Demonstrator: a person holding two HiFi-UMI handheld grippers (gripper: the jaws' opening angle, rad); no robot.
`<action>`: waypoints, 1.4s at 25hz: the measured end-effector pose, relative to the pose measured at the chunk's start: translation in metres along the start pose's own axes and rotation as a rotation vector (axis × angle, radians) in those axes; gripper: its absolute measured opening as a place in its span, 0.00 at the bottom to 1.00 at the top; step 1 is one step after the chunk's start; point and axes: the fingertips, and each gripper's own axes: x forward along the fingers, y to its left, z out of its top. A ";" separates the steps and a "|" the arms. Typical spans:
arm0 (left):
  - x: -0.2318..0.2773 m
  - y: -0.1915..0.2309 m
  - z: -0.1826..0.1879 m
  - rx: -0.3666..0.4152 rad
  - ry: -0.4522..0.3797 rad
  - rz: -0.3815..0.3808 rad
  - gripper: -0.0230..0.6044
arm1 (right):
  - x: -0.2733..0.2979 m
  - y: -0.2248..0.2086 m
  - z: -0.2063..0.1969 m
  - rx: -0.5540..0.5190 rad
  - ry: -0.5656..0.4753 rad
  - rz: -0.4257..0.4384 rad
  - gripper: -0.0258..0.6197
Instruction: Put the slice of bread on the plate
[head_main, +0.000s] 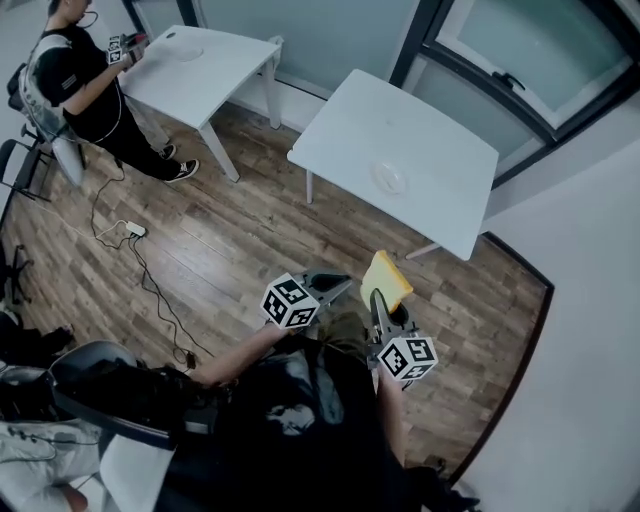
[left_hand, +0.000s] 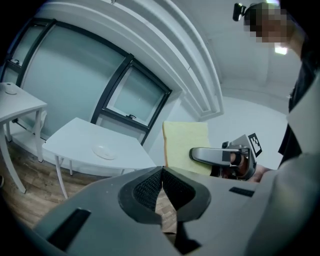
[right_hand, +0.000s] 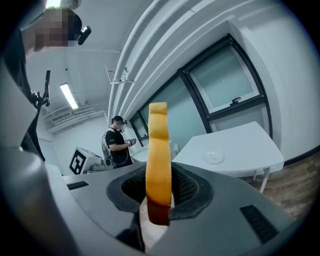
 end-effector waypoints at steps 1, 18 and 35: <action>0.007 0.006 0.004 -0.004 0.001 0.004 0.05 | 0.004 -0.009 0.001 0.011 0.010 -0.003 0.19; 0.142 0.111 0.093 -0.028 -0.005 0.157 0.05 | 0.121 -0.160 0.064 -0.016 0.175 0.136 0.19; 0.186 0.275 0.066 -0.142 0.165 0.172 0.05 | 0.281 -0.271 0.028 -0.222 0.463 0.000 0.19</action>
